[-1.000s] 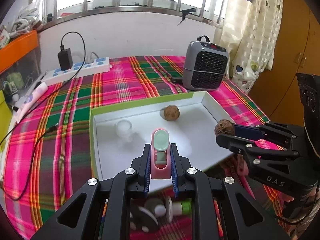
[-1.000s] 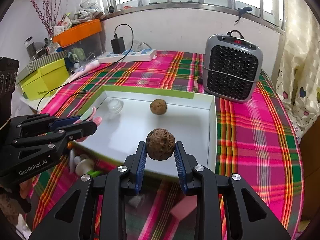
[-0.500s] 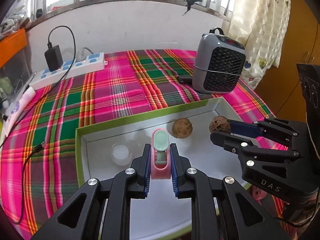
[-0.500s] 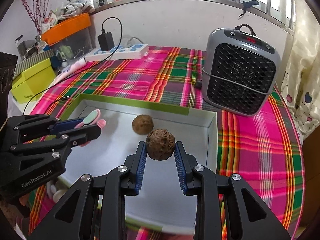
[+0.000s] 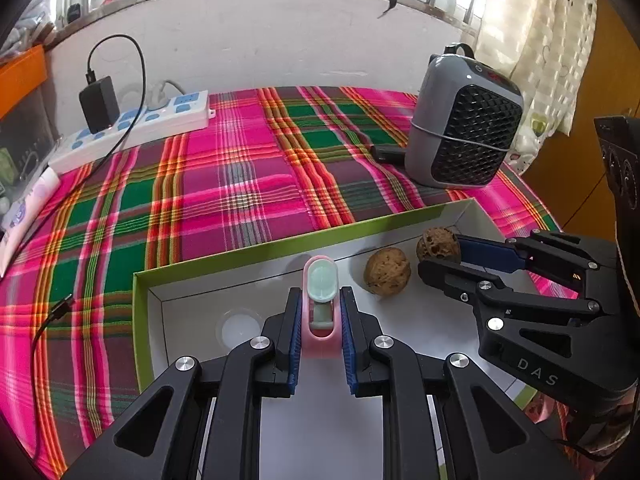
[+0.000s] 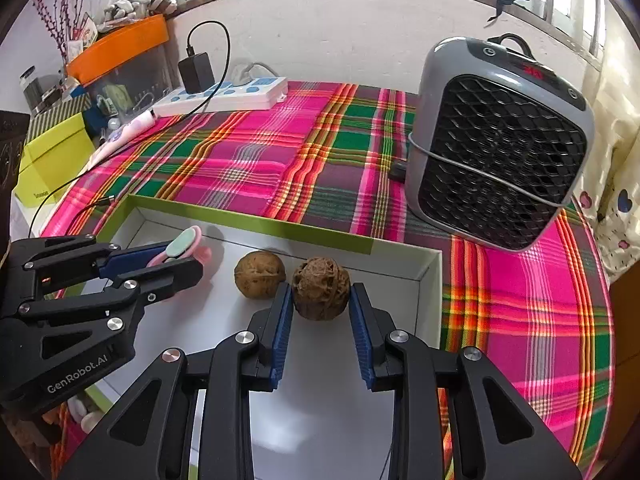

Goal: Organize objects
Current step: 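Lower the walnut beside the first walnut and the pink clip into the box, opening both grippers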

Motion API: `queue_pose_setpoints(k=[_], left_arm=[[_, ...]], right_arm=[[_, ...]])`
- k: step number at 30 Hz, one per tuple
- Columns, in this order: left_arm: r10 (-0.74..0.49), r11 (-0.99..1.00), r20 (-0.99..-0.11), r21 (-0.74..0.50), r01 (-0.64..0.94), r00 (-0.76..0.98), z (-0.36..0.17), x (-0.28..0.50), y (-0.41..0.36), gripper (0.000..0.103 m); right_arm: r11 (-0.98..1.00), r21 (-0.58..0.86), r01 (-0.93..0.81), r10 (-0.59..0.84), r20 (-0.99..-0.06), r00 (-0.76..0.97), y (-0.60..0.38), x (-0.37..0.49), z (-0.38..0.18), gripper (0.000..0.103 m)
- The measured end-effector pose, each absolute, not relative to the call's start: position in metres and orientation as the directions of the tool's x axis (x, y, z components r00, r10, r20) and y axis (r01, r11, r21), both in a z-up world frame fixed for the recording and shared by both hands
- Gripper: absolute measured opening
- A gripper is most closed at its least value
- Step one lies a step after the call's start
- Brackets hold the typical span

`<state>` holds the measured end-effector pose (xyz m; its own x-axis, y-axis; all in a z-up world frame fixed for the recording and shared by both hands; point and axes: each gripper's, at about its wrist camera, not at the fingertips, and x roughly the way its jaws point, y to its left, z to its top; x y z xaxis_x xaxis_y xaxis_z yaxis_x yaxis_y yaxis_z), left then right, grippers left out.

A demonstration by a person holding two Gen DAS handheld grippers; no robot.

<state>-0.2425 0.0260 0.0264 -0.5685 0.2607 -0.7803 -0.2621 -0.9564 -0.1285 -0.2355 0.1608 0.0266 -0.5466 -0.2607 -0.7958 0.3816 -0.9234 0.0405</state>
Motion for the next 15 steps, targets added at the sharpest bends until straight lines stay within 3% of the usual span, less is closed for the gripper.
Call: queue_pose_setpoints(k=[15], left_arm=[[0.241,-0.961,-0.800,-0.115,-0.253,-0.550,0.0171,-0.2517,0.0240,0.016]], right_arm=[[-0.924,0.029,0.382,-0.247,-0.808,-0.535,0.1558,-0.2444,0.0172,0.030]])
